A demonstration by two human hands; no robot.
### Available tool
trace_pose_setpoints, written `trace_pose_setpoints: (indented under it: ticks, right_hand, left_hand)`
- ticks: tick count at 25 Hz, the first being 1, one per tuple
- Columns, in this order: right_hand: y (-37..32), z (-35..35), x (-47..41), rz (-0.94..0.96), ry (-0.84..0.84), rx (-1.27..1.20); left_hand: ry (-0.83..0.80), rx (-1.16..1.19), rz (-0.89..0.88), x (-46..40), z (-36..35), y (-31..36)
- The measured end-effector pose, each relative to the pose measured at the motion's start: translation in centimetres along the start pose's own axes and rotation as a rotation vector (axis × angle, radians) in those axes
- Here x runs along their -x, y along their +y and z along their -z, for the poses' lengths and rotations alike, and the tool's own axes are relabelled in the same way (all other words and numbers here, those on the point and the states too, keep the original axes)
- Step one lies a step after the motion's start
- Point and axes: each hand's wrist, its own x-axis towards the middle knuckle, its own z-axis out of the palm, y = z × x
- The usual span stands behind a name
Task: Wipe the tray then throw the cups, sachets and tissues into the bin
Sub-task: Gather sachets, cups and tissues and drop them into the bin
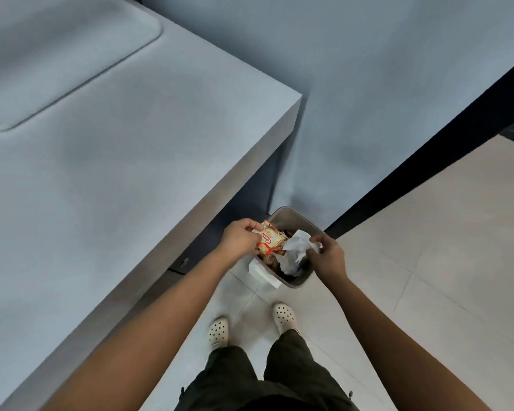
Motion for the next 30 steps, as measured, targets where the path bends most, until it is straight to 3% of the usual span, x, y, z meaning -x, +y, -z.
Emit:
trace_pose_setpoints:
  ticks: [10, 13, 16, 22, 30]
  right_hand:
    - [4.4, -1.3, -9.7, 0.019, -0.278, 0.196]
    - [4.5, -2.6, -11.3, -0.015, -0.378, 0.232]
    - [5.4, -3.6, -12.6, -0.2, -0.522, 0.273]
    - [5.5, -4.3, -11.9, -0.257, -0.553, 0.271]
    - [-8.7, -2.0, -3.7, 0.076, -0.453, -0.116]
  left_hand:
    - [0.197, 0.113, 0.277, -7.2, -7.7, -2.6]
    - [0.087, 0.181, 0.323, -7.8, -9.0, -3.5]
    - [-0.028, 0.177, 0.346, -7.0, -9.4, -3.7]
    - [0.101, 0.205, 0.279, -4.7, -7.6, -4.4]
    - [0.103, 0.296, -0.028, 3.7, -0.2, -0.2]
